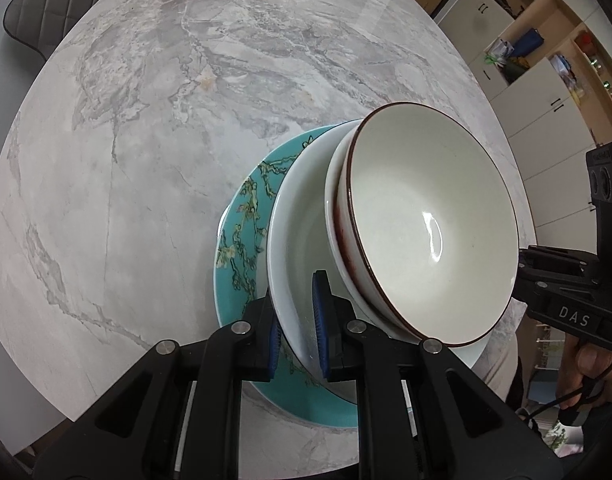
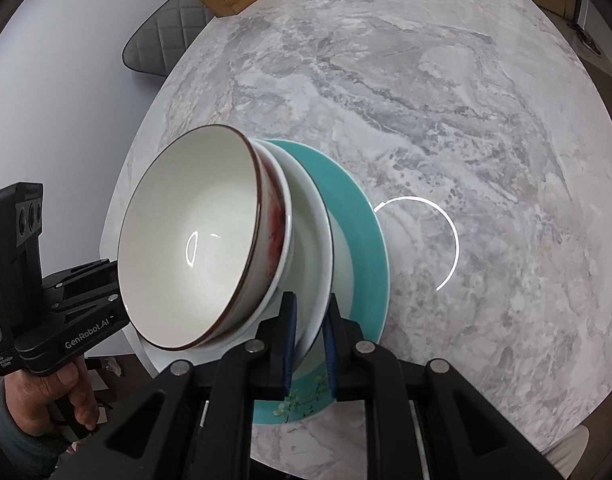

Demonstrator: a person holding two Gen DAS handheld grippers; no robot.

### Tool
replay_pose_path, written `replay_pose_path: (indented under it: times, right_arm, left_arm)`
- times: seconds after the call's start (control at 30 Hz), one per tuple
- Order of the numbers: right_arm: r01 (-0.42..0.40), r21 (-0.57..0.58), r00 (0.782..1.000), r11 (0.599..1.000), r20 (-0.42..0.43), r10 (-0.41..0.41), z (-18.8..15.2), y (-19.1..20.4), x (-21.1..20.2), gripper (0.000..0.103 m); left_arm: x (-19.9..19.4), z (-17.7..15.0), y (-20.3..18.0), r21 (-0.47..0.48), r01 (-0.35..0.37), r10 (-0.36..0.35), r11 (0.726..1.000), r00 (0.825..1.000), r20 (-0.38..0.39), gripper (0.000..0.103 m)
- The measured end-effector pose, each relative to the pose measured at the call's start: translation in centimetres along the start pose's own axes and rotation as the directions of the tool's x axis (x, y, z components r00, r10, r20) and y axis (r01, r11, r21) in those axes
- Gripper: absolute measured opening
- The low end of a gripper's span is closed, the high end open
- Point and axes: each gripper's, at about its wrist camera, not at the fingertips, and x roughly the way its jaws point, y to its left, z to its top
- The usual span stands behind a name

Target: Organize plates and bowls

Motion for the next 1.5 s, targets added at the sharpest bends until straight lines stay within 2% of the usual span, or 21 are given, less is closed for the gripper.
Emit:
replay_pose_path:
  times: [0.2, 0.33, 0.4, 0.47, 0.53, 0.57, 0.6, 0.67, 0.73, 0.8, 0.83, 0.87, 0.9, 1.03, 1.13, 1.2, 1.27, 1.33, 1.43, 1.5]
  right_arm:
    - [0.009, -0.019, 1.000, 1.000, 0.010, -0.009, 0.2, 0.1, 0.0, 0.016]
    - [0.010, -0.026, 1.000, 1.000, 0.027, -0.009, 0.0, 0.4, -0.4, 0.019]
    - [0.027, -0.029, 0.999, 0.999, 0.046, -0.026, -0.3, 0.5, -1.0, 0.029]
    - [0.037, -0.028, 0.997, 0.999, 0.067, -0.035, -0.6, 0.3, -2.1, 0.037]
    - [0.047, -0.029, 0.995, 0.998, 0.094, -0.044, -1.0, 0.1, -3.3, 0.047]
    - [0.052, -0.029, 0.993, 0.998, 0.108, -0.049, -1.3, -0.1, -4.0, 0.054]
    - [0.054, -0.028, 0.991, 0.998, 0.120, -0.051, -1.6, -0.1, -4.6, 0.058]
    - [0.060, -0.024, 0.990, 0.998, 0.133, -0.056, -2.1, -0.3, -5.5, 0.065]
    - [0.088, -0.017, 0.986, 0.996, 0.146, -0.085, -2.6, -0.2, -6.3, 0.072]
    - [0.110, -0.007, 0.982, 0.994, 0.157, -0.107, -2.8, 0.1, -7.2, 0.087]
    - [0.123, 0.003, 0.979, 0.992, 0.164, -0.121, -3.0, 0.3, -7.6, 0.092]
    - [0.139, 0.014, 0.975, 0.990, 0.175, -0.139, -3.2, 0.6, -8.1, 0.101]
    - [0.153, 0.019, 0.970, 0.988, 0.190, -0.154, -3.3, 1.0, -8.6, 0.103]
    - [0.262, 0.037, 0.940, 0.964, 0.218, -0.264, -4.0, 2.9, -11.0, 0.103]
    - [0.302, 0.072, 0.917, 0.951, 0.250, -0.311, -4.7, 4.5, -13.8, 0.103]
    - [0.342, 0.091, 0.892, 0.935, 0.283, -0.354, -5.4, 5.9, -15.9, 0.103]
    - [0.363, 0.101, 0.865, 0.926, 0.332, -0.376, -6.3, 7.7, -18.0, 0.103]
    - [0.391, 0.109, 0.841, 0.914, 0.360, -0.403, -7.4, 9.5, -19.6, 0.103]
    - [0.393, 0.107, 0.825, 0.913, 0.397, -0.402, -9.5, 12.5, -21.6, 0.103]
    - [0.410, 0.107, 0.805, 0.906, 0.425, -0.415, -10.9, 14.3, -22.6, 0.103]
  left_arm:
    - [0.0, -0.1, 0.1, -0.005, -0.003, 0.003, 1.000, 1.000, 0.026, 0.012]
    - [-1.0, -0.5, 0.3, -0.029, -0.011, 0.013, 1.000, 0.997, 0.077, 0.015]
    - [-1.9, -0.5, 0.3, -0.037, -0.033, 0.036, 0.999, 0.994, 0.102, 0.018]
    - [-3.1, -0.7, 0.6, -0.056, -0.045, 0.052, 0.997, 0.991, 0.123, 0.031]
    - [-4.6, -1.1, 1.0, -0.084, -0.076, 0.088, 0.994, 0.984, 0.153, 0.055]
    - [-5.3, -1.3, 1.1, -0.091, -0.076, 0.090, 0.993, 0.982, 0.168, 0.060]
    - [-6.0, -1.6, 1.2, -0.095, -0.087, 0.103, 0.992, 0.979, 0.178, 0.067]
    - [-7.3, -2.3, 1.5, -0.114, -0.124, 0.144, 0.986, 0.973, 0.183, 0.074]
    - [-8.5, -3.1, 1.7, -0.141, -0.154, 0.180, 0.978, 0.964, 0.194, 0.103]
    - [-9.8, -3.7, 1.4, -0.153, -0.230, 0.257, 0.961, 0.946, 0.198, 0.103]
    - [-10.4, -3.9, 1.1, -0.146, -0.245, 0.272, 0.958, 0.940, 0.205, 0.103]
    - [-11.2, -4.1, 0.8, -0.137, -0.232, 0.258, 0.963, 0.940, 0.222, 0.103]
    - [-12.0, -4.3, 0.5, -0.134, -0.218, 0.245, 0.967, 0.941, 0.235, 0.103]
    - [-15.2, -5.0, -2.0, -0.085, -0.188, 0.205, 0.978, 0.939, 0.277, 0.103]
    - [-17.7, -5.7, -3.7, -0.063, -0.186, 0.197, 0.980, 0.938, 0.284, 0.103]
    - [-19.4, -6.4, -4.8, -0.051, -0.246, 0.250, 0.968, 0.920, 0.303, 0.103]
    - [-21.4, -7.5, -5.5, -0.064, -0.324, 0.326, 0.944, 0.886, 0.330, 0.103]
    - [-23.4, -8.6, -5.6, -0.090, -0.333, 0.343, 0.939, 0.871, 0.353, 0.103]
    - [-26.4, -10.4, -5.3, -0.083, -0.238, 0.251, 0.968, 0.890, 0.381, 0.103]
    - [-28.0, -11.6, -5.5, -0.066, -0.191, 0.202, 0.979, 0.903, 0.378, 0.103]
